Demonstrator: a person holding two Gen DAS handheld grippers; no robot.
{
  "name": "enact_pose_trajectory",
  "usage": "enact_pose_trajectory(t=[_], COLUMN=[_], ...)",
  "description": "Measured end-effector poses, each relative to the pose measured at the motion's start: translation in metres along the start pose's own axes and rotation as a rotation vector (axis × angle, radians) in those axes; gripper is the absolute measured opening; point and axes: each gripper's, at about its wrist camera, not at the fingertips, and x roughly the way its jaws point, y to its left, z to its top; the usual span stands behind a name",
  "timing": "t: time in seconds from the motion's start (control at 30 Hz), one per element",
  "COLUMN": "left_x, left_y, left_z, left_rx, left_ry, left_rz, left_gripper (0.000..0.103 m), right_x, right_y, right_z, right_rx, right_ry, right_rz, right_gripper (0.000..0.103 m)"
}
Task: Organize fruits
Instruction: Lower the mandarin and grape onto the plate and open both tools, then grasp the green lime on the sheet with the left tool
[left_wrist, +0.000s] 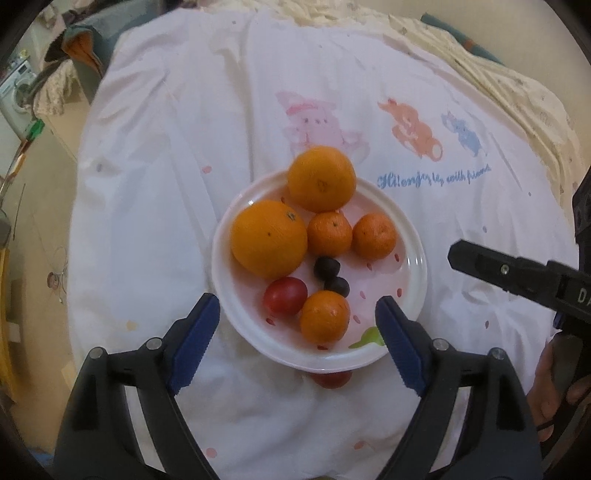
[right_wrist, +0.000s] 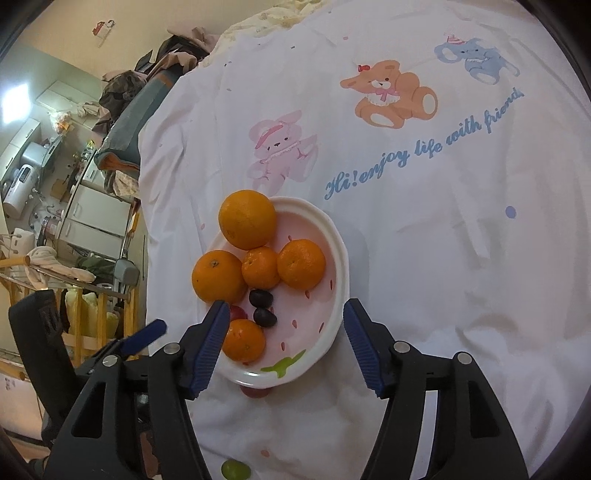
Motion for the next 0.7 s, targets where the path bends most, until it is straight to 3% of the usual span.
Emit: enact_pose_trajectory(t=[0.33,0.7], left_x=[-0.041,-0.066], left_y=[0.006,0.033], left_z=[-0.013,-0.05], left_rx=[0.01,-0.053], left_ry=[-0.072,-0.083], left_rz=[0.019,0.011], left_gripper=[0.084,0.084], right_x=[-0.033,-0.039], right_y=[0.008,0.011], right_z=[-0.021,-0.058], right_rx=[-0.028,-0.032], right_ry=[-0.052,-0.025], right_rz=[-0.004,-0.012], right_gripper=[0.073,0.073])
